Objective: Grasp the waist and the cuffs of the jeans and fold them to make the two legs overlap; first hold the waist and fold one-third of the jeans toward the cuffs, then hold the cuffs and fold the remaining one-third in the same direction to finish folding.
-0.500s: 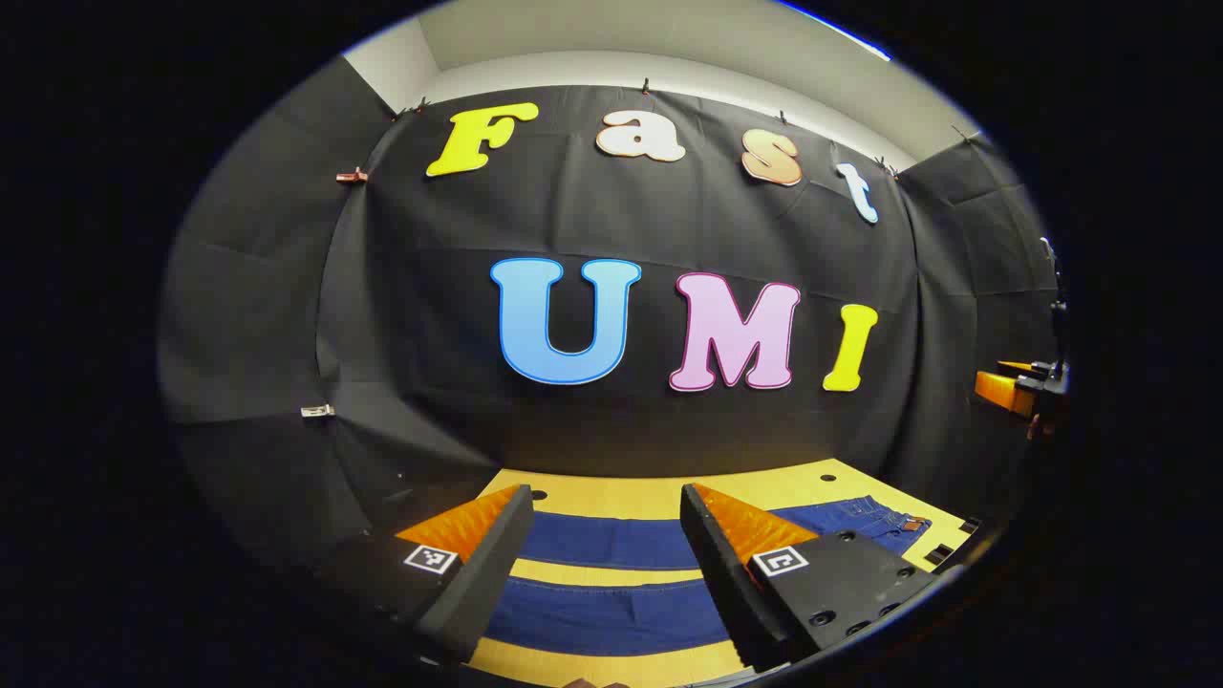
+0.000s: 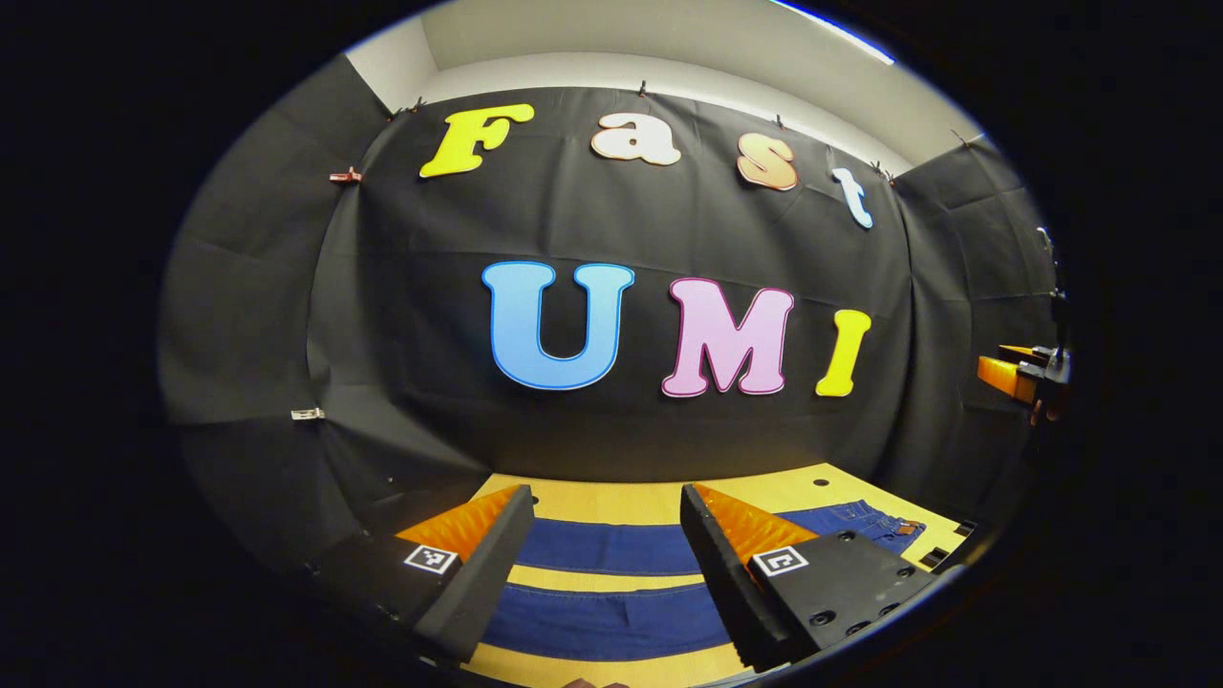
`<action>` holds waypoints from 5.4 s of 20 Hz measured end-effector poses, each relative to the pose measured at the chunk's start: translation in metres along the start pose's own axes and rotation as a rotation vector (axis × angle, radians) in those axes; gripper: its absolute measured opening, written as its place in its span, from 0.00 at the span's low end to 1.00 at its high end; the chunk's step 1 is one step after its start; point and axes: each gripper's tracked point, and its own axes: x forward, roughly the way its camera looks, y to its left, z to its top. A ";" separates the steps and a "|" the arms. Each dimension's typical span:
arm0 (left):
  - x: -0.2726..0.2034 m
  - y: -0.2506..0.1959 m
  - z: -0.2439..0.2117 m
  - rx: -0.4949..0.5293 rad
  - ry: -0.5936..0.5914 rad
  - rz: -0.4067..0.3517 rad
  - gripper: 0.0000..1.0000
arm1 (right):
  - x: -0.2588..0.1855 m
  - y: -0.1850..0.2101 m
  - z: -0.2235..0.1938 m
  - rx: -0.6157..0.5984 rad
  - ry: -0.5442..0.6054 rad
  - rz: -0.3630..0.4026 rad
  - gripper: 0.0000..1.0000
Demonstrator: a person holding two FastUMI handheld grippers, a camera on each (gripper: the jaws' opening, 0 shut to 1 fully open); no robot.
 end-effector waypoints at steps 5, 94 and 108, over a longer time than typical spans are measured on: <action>0.002 0.006 -0.001 0.002 0.005 -0.002 0.96 | 0.001 -0.001 0.002 -0.018 0.003 -0.012 0.97; 0.314 0.195 -0.253 0.031 1.052 -0.007 0.06 | 0.237 0.007 -0.427 -0.124 0.954 0.462 0.05; 0.353 0.230 -0.184 0.090 0.671 0.213 0.89 | 0.295 -0.019 -0.462 -0.290 0.858 0.361 0.96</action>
